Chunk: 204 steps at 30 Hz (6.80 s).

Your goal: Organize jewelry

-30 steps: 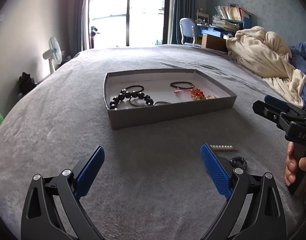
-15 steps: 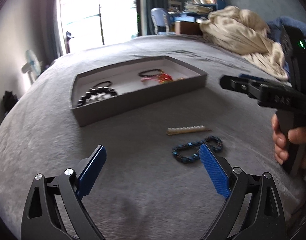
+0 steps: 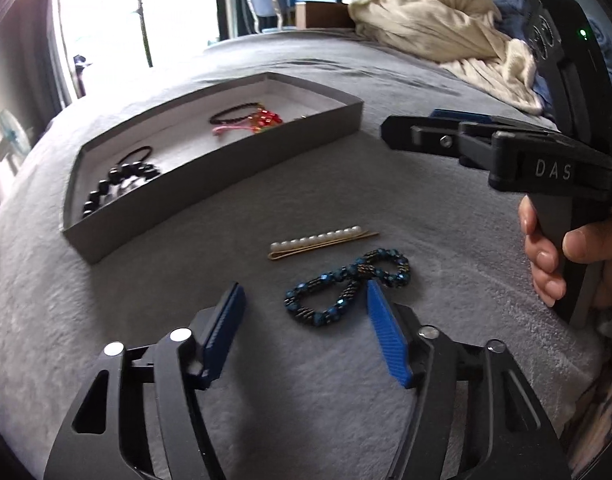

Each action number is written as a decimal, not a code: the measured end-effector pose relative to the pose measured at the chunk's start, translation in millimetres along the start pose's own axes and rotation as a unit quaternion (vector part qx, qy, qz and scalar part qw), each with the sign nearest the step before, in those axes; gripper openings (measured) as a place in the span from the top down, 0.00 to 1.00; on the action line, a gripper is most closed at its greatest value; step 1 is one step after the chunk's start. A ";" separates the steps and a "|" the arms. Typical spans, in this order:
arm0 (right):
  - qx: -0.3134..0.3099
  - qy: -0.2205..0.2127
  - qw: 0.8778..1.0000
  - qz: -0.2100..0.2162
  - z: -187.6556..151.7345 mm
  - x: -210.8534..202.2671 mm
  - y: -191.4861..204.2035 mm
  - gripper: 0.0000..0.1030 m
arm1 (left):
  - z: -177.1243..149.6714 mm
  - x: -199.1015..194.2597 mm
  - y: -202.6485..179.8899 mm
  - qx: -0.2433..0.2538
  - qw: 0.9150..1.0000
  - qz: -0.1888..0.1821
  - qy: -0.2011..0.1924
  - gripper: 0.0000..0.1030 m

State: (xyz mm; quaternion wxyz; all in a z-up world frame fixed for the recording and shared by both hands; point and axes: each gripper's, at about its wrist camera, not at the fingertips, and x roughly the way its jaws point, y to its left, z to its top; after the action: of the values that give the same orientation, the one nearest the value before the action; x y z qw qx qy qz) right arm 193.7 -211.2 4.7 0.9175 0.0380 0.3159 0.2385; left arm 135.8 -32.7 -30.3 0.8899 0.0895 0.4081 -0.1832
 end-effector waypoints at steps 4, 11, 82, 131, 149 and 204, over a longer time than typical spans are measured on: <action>-0.012 0.005 1.000 0.005 -1.0 1.4 4.5 0.05 | -1.3 0.4 2.1 -0.007 1.000 -0.005 -0.002 0.75; -0.040 0.024 0.998 0.032 -4.1 5.8 17.0 0.05 | -9.5 -14.1 36.5 -0.073 0.997 0.019 -0.013 0.85; -0.054 0.054 0.995 0.061 85.5 76.4 40.9 0.92 | 115.3 -42.7 128.1 -0.133 0.982 0.042 -0.127 0.93; -0.036 -0.035 0.999 -0.003 47.4 56.6 23.8 0.09 | 38.9 -38.0 120.7 -0.190 0.956 0.173 -0.140 0.05; -0.078 -0.065 0.995 -0.013 19.7 18.6 49.0 0.05 | 16.6 -53.2 88.1 -0.159 0.954 0.187 -0.169 0.05; -0.060 -0.080 0.994 -0.032 0.1 -9.1 48.4 0.05 | 0.3 -65.3 79.9 -0.175 0.948 0.188 -0.188 0.05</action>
State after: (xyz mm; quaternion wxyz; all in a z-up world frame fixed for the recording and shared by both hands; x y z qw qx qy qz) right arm 167.5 -172.7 20.5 0.9477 -0.0079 0.2273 0.2241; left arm 128.7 57.0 20.3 0.9704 -0.0285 0.2351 0.0477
